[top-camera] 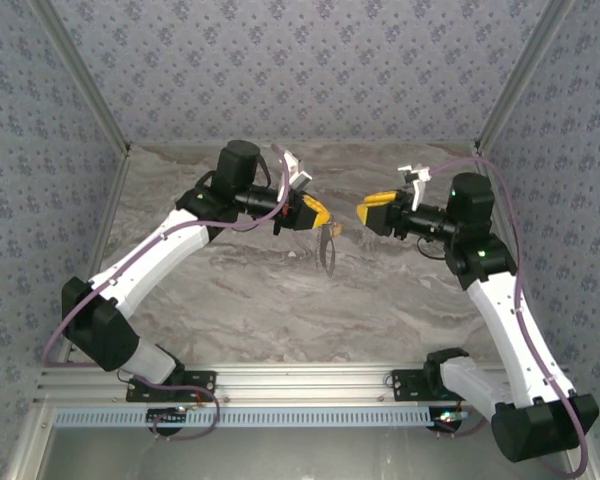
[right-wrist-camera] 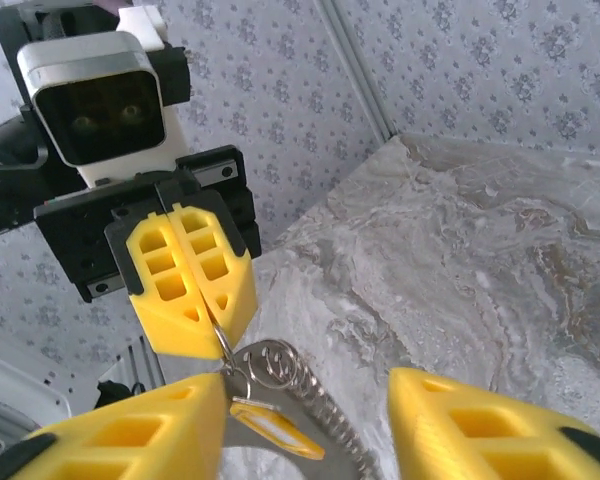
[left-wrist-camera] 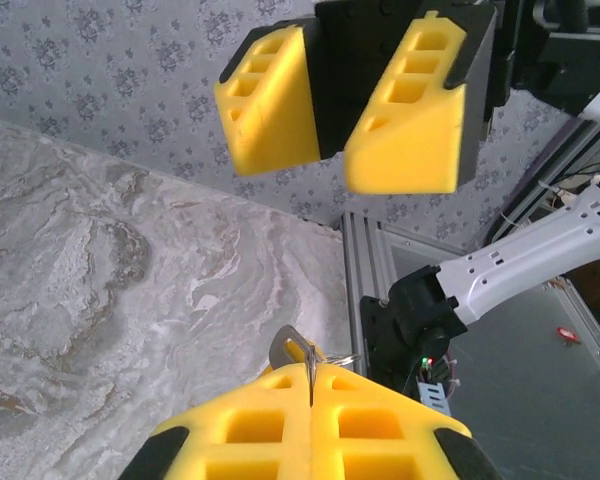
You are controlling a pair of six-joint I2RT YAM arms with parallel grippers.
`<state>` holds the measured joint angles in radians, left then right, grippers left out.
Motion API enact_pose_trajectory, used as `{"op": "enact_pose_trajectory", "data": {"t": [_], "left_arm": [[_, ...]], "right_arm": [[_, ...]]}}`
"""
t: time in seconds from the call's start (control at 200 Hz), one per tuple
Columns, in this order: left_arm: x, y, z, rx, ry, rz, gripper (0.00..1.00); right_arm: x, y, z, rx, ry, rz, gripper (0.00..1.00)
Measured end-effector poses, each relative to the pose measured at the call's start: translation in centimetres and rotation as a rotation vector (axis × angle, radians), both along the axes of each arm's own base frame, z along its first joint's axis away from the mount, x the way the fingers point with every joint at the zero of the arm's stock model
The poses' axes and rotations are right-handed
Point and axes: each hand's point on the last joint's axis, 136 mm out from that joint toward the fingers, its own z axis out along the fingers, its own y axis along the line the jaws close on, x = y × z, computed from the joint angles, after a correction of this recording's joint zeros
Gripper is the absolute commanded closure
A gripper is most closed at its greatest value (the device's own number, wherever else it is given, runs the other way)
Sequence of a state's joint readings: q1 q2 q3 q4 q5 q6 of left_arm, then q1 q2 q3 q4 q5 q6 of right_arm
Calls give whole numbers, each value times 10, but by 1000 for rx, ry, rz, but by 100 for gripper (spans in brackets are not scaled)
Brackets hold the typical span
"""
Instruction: Put the keys on the keyring
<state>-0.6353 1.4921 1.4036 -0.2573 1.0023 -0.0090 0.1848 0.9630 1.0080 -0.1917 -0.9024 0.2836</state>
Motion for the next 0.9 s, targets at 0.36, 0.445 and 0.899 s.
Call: {"op": "enact_pose_trajectory", "data": {"t": [0.36, 0.445, 0.899], "left_arm": [[-2, 2, 11, -24, -16, 4, 100], [-3, 2, 11, -25, -10, 2, 100], [-8, 1, 14, -36, 11, -24, 100]], "right_arm": [[-8, 13, -17, 45, 34, 57, 20], [-11, 19, -18, 47, 30, 82, 19], [-17, 48, -26, 38, 36, 175, 29]]}}
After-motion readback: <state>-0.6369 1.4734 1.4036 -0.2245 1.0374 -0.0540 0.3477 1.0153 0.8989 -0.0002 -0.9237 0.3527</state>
